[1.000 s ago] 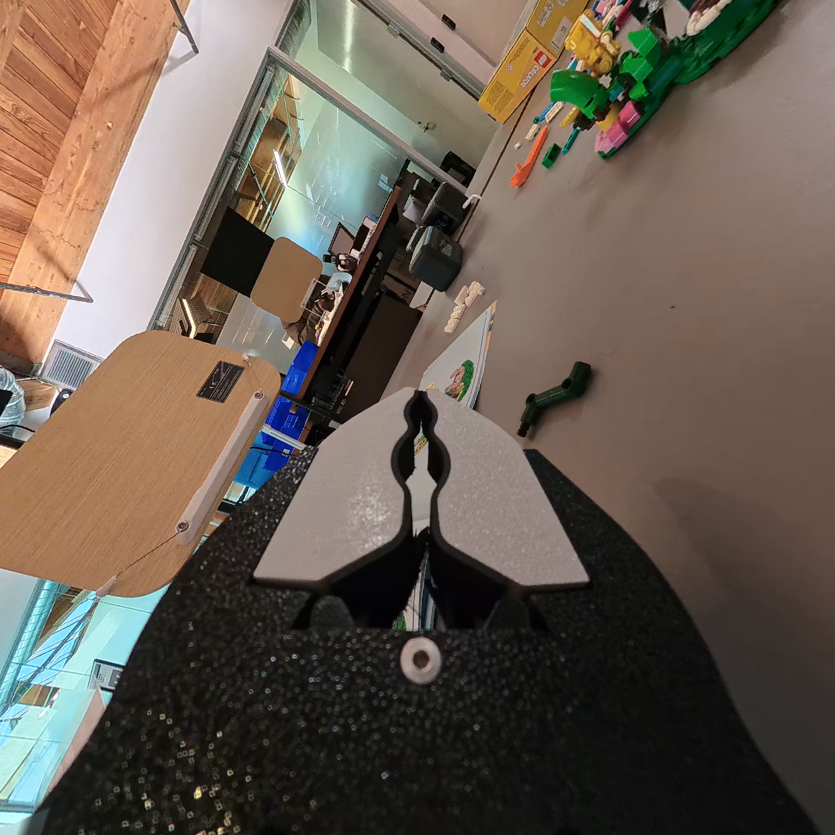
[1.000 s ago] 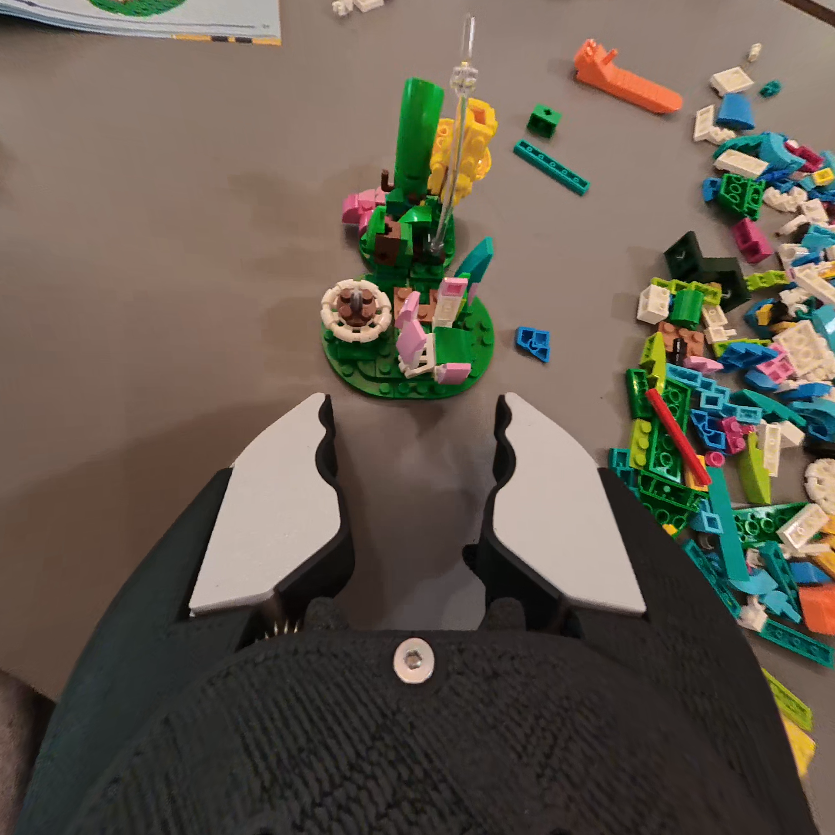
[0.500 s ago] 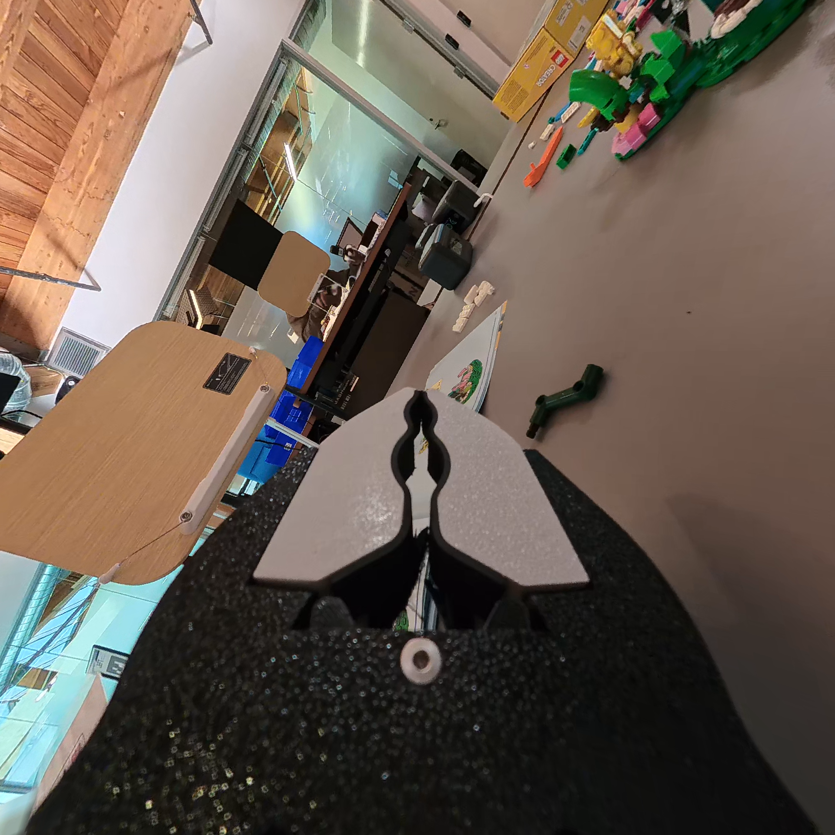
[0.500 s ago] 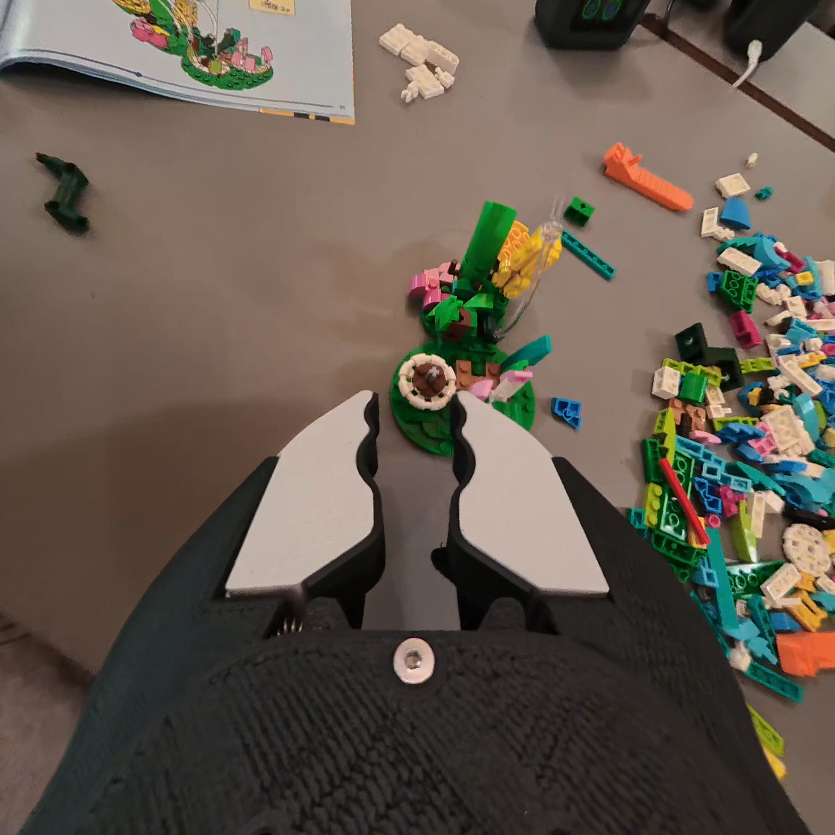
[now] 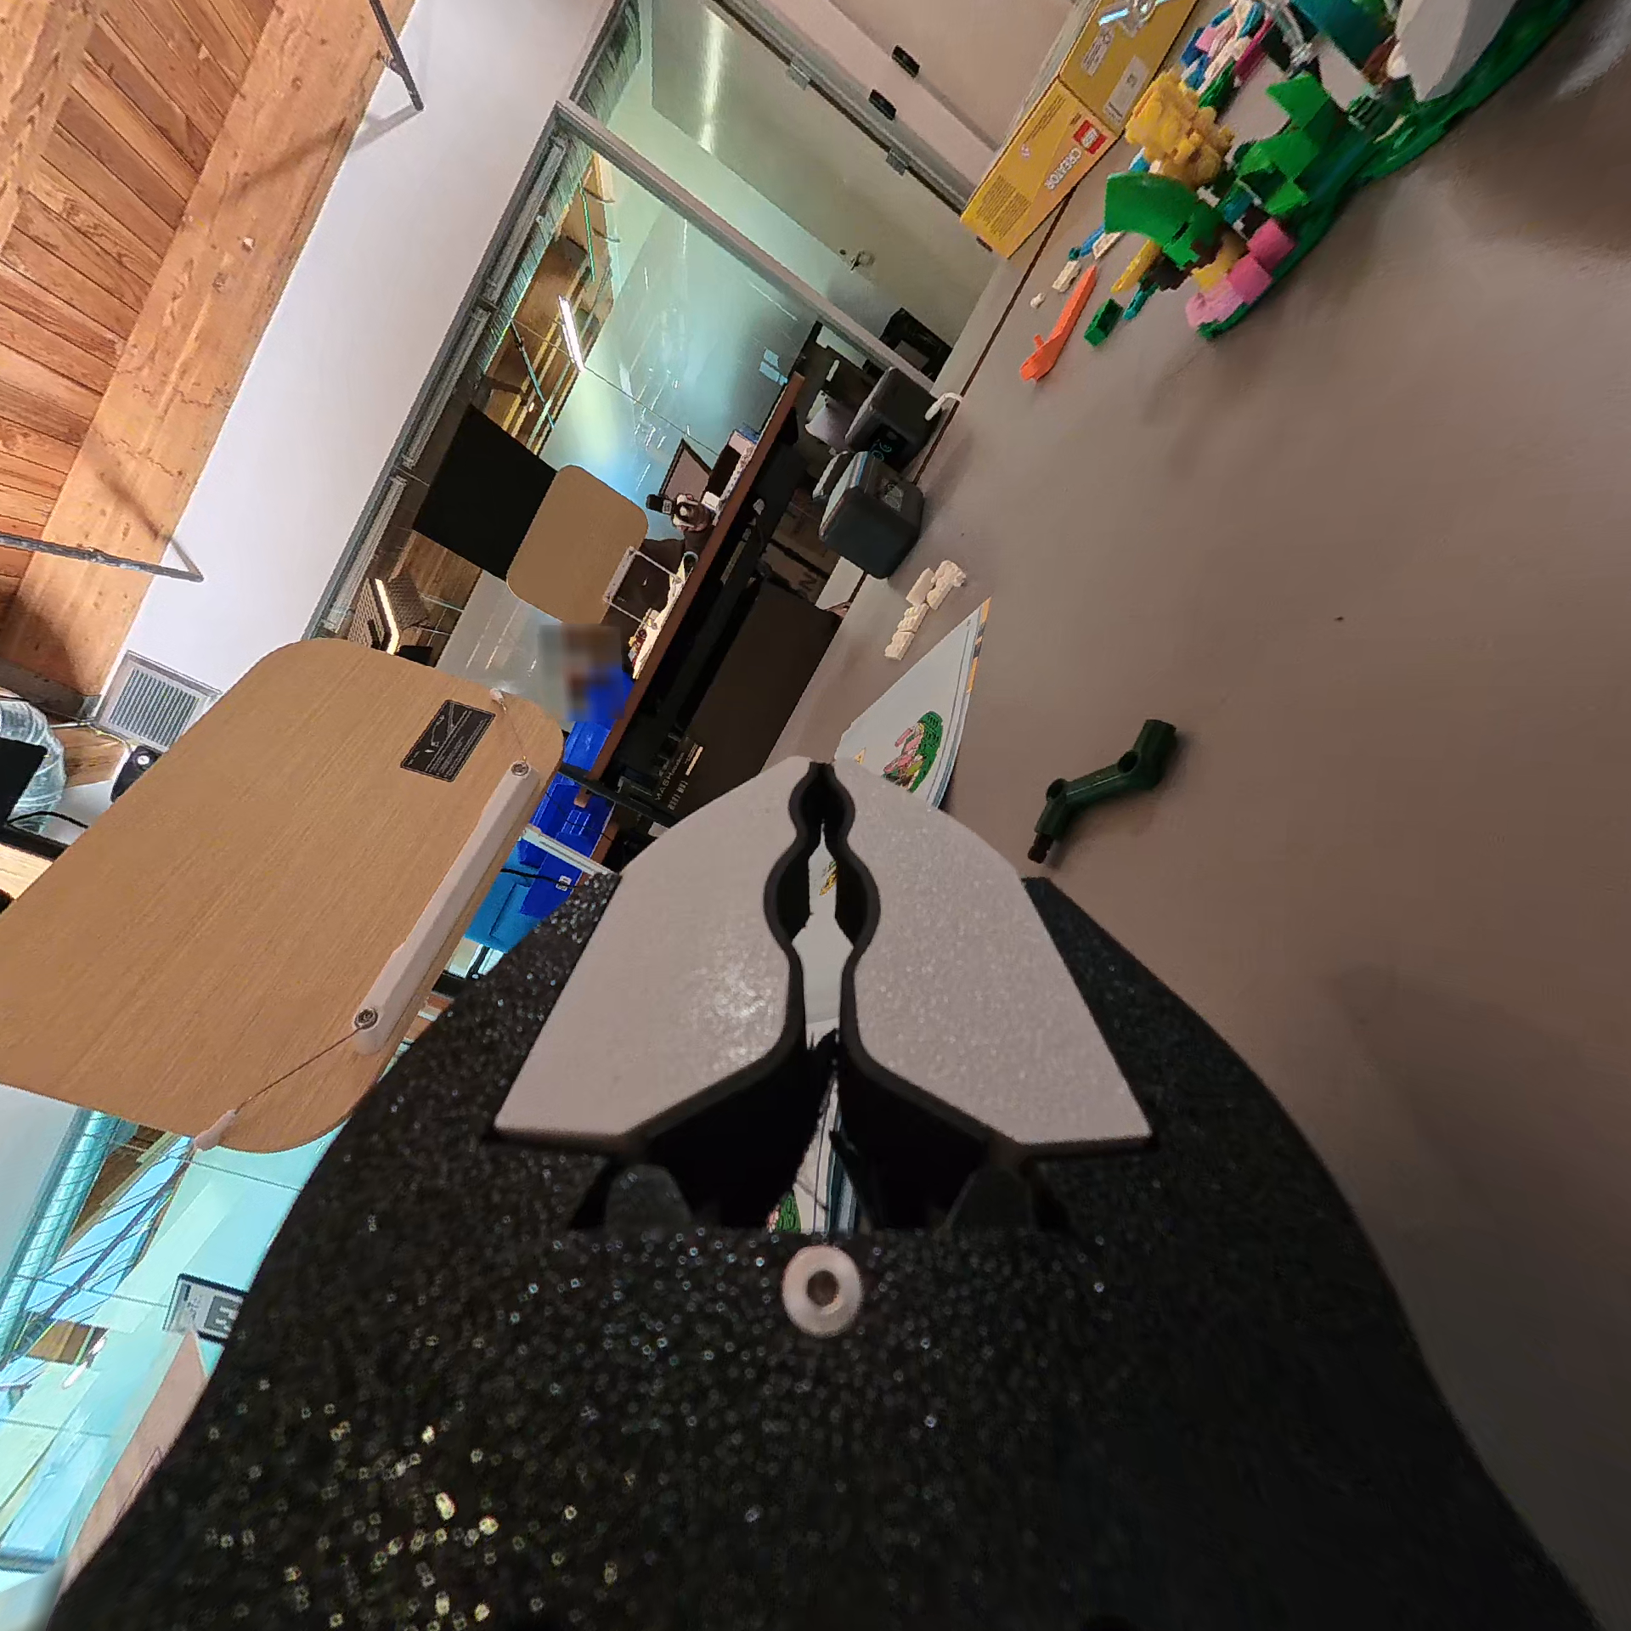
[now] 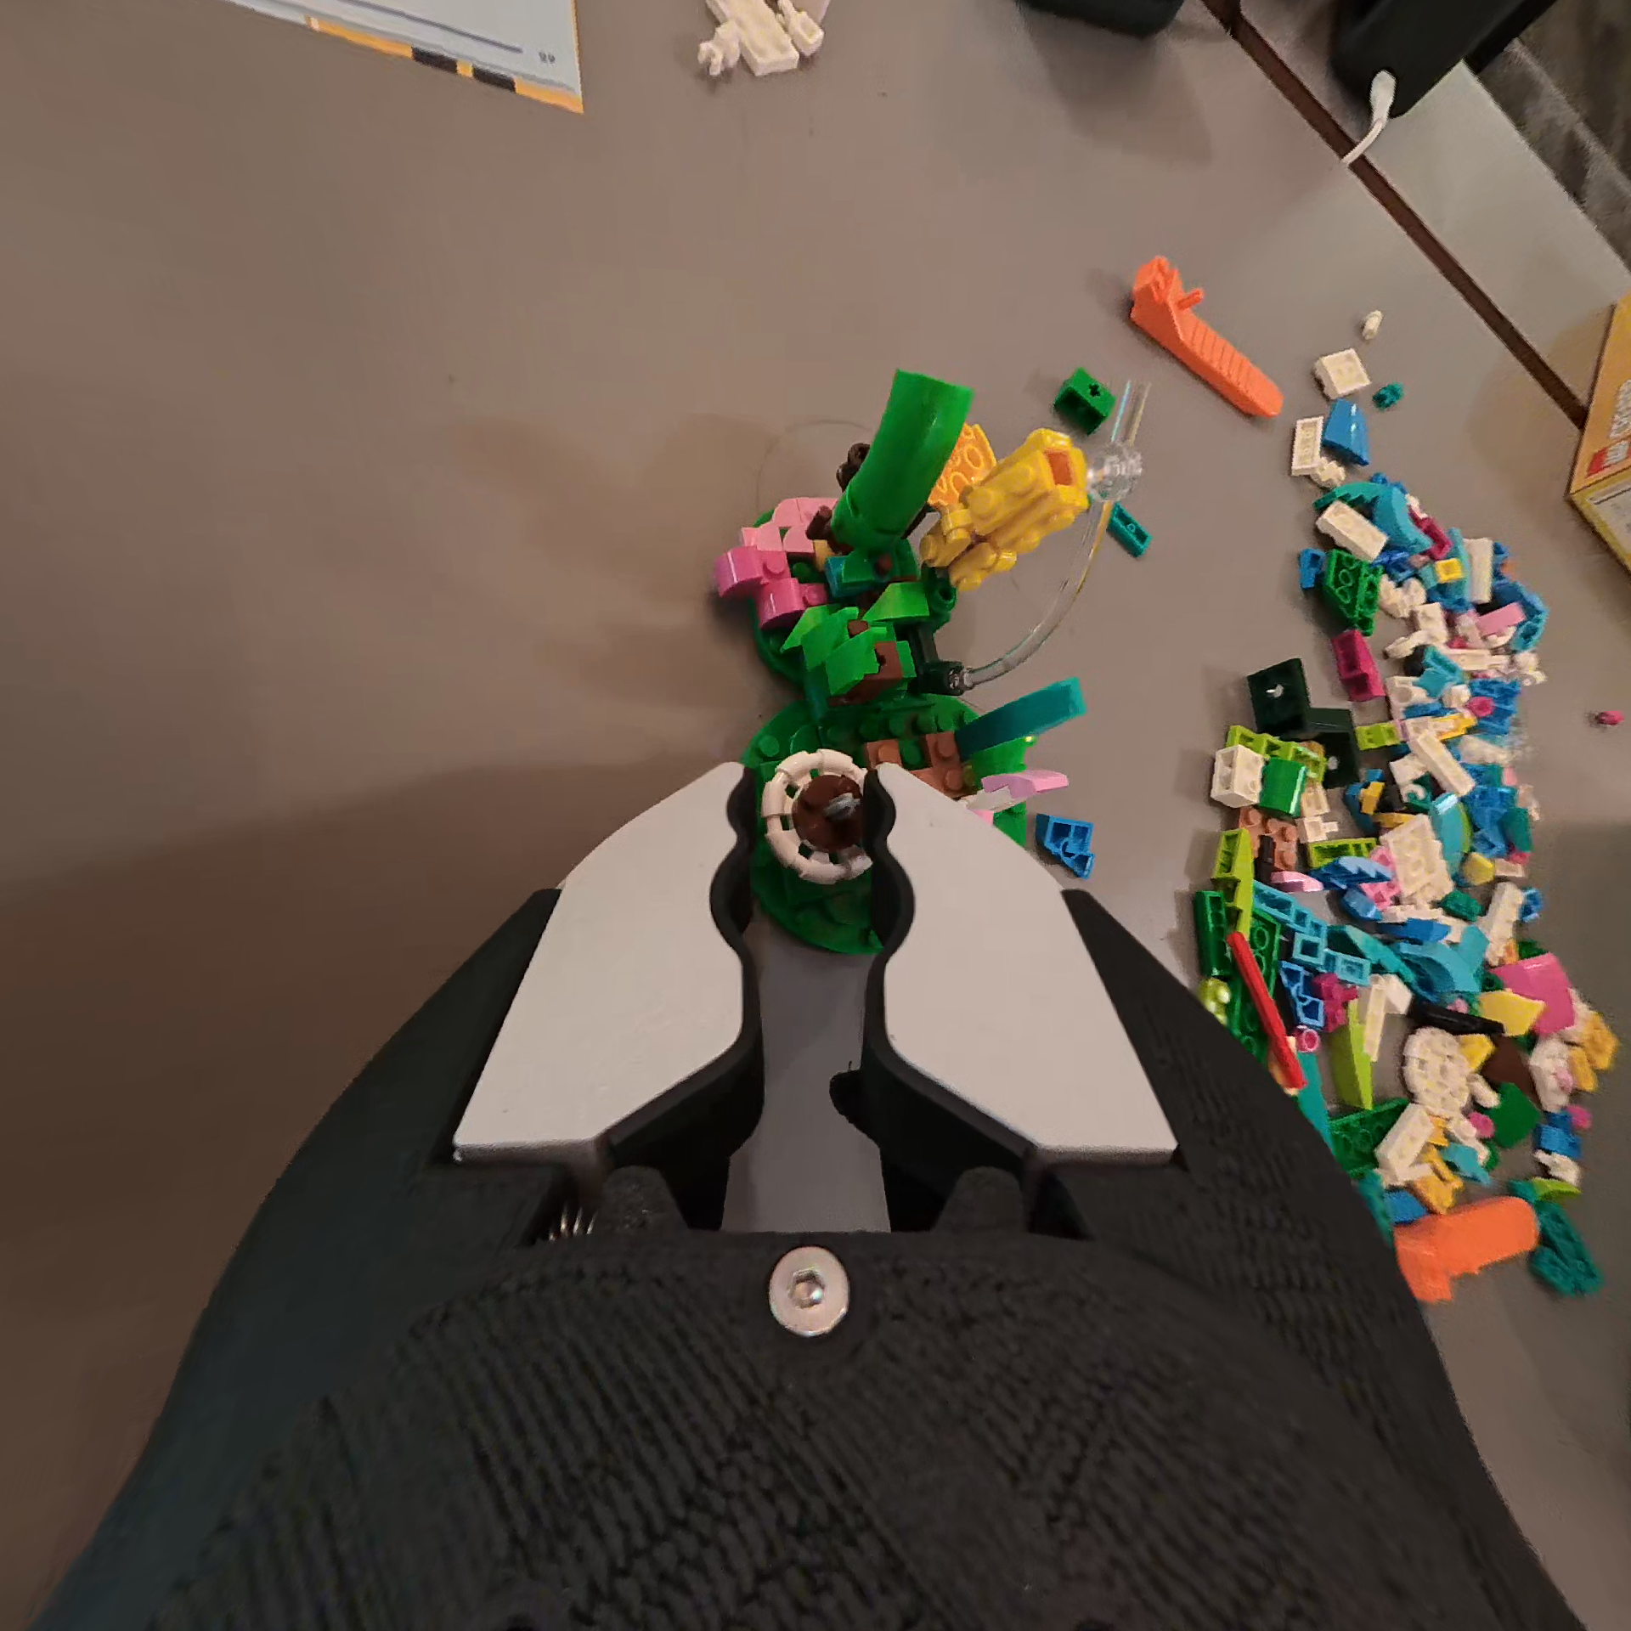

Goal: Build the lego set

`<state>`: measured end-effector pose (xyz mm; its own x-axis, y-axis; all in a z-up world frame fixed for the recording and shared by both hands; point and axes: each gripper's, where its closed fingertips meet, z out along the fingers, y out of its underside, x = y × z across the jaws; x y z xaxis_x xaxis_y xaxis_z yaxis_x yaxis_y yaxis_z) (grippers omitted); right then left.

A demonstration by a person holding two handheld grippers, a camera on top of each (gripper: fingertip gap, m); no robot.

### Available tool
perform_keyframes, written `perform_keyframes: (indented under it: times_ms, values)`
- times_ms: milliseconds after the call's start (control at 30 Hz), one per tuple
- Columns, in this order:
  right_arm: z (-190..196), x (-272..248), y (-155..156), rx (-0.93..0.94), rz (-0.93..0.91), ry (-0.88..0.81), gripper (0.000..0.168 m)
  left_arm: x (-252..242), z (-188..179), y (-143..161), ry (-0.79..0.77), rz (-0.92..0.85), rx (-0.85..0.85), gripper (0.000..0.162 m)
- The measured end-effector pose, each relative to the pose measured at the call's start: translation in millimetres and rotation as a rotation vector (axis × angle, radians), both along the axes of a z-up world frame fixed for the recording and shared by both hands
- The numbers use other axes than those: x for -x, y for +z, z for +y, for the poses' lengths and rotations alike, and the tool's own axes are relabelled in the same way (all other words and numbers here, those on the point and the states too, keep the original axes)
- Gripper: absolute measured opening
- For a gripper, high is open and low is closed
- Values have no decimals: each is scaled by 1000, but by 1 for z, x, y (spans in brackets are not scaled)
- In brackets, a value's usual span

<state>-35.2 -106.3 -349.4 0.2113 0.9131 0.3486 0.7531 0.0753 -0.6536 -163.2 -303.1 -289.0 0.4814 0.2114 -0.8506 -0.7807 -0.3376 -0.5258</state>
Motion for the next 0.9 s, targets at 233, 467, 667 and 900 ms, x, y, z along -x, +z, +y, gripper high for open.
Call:
perform_keyframes:
  times_ms: [233,467,667,900]
  values:
    - [-1,0,0,-47,-12,63,20,-1,1,0,-2,0,3,0]
    - [-17,5,0,-34,6,231,20,-1,1,0,-1,-1,1,0]
    - [-45,7,0,-61,14,512,20,0,1,1,0,-4,1,0]
    - [-51,0,20,-127,35,664,24,10,-4,5,54,-37,-35,0]
